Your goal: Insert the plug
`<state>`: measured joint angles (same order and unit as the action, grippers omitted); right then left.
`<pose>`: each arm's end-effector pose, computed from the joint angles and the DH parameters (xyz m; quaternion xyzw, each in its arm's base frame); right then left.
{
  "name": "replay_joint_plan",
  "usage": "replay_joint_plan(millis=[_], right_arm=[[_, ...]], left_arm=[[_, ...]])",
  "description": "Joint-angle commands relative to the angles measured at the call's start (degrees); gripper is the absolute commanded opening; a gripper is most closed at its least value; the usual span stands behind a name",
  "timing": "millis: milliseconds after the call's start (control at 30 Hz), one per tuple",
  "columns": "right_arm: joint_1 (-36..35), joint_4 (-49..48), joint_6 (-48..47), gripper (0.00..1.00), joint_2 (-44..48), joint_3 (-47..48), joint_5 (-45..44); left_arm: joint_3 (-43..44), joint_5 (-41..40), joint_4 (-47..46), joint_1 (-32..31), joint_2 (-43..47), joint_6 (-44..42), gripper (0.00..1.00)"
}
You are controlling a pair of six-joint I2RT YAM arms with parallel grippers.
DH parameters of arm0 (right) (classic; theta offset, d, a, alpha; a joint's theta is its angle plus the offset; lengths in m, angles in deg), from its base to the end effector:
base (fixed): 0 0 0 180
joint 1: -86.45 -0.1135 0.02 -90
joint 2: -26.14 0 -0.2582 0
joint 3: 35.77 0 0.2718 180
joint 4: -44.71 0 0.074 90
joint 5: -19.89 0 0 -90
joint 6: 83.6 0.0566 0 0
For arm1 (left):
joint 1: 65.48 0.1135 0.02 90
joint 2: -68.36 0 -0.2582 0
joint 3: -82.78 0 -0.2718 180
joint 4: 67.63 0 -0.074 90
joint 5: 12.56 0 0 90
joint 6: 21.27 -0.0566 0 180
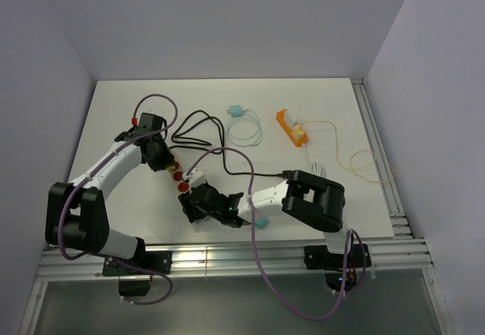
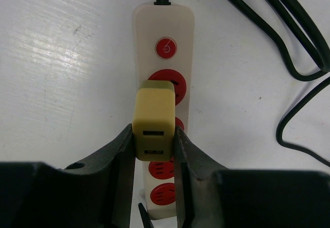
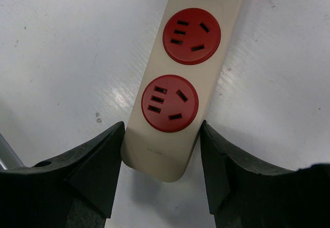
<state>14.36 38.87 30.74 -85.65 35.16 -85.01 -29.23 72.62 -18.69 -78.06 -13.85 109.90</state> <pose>0.1451 0.4016 0.1016 -0.3013 0.8286 0.2646 0.3907 0.3010 -0.0623 0.1862 -0.2494 0.9393 -0.0683 0.2253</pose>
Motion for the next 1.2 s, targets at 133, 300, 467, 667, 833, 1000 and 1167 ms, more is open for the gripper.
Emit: replay_joint_plan(millis=[133,300,467,667,833,1000,1167], right_arm=[[0.5,9.8,-1.3,0.0,-3.0,-0.7,2.6],[0.3,10.3,-1.5,0.0,-3.5,0.1,2.8],[0.4,10.6,-1.1,0.0,-3.5,0.5,4.1],[0.4,10.7,-1.2,0.0,-4.0,0.7,4.7],[0.4,10.3,-0.8,0.0,-4.1,0.9,5.4],[0.4,10.6,-0.9,0.0,-4.1,1.1,5.5],[0.3,10.1,-0.8,0.0,-4.1,0.6,5.3]], left_arm=[[2.5,-3.4,5.3,-0.3,-5.1,-1.4,0.0],[5.7,-4.4,7.6,-0.3,-8.2,-3.1,0.0],[5.9,-3.4,6.9,-0.2,-12.8,-5.0,0.0],[5.7,-5.6,5.2,-0.2,-17.5,-6.0,0.0],[4.8,-5.4,3.2,-0.3,-21.1,-5.9,0.0],[2.7,-4.9,1.0,0.0,-24.4,-5.6,0.0],[2.4,-5.1,0.4,0.2,-25.2,-6.0,0.0]])
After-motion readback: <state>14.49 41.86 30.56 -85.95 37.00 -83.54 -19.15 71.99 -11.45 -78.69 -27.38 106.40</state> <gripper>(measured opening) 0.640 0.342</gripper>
